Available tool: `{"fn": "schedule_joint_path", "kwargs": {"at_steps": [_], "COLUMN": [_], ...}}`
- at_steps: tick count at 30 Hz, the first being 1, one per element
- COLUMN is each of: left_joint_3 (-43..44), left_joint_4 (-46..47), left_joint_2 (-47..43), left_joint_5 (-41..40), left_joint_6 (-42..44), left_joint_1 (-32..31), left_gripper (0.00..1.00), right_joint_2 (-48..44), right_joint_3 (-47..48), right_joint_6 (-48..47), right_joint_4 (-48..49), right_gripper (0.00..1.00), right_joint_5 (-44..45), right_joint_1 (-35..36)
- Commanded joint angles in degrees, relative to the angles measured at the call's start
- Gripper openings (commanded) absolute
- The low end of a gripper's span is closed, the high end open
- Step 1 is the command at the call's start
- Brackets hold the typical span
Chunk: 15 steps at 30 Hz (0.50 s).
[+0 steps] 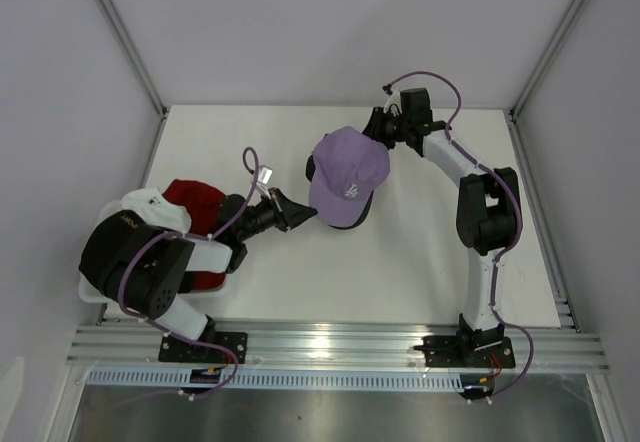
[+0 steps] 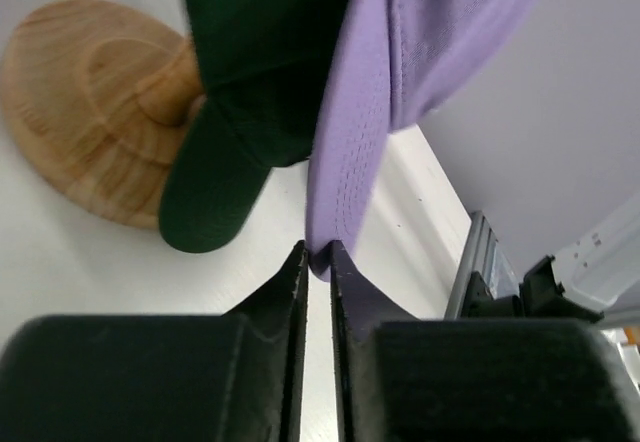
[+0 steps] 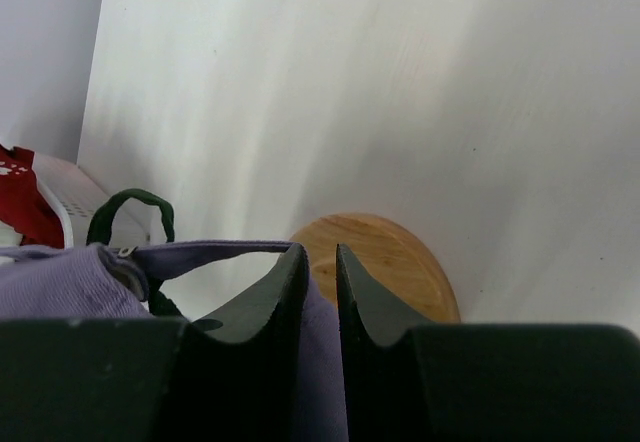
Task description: Stack the hats
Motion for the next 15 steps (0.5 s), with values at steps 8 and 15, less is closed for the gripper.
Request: {"fn": "schedule_joint_path", "kwargs": {"at_steps": [8, 15], "left_joint_3": [-3.00, -7.48], "left_joint_4": [15.91, 17.50], "left_joint_2": [-0.73, -1.96], "left_joint_5": [-1.65, -13.57], "left_joint_6": [-1.50, -5.97], "left_joint_1": [-4.58, -7.48], "left_gripper": [0.01, 0.01], "right_joint_2": [-2.31, -6.53], "right_joint_3": [2.31, 4.59], "right_joint_6": [0.56, 2.58], "right_joint_4": [-1.42, -4.15], "right_gripper": [0.22, 0.19], "right_joint_5": [4.60, 11.10], "right_joint_1": [0.23, 0.31]}}
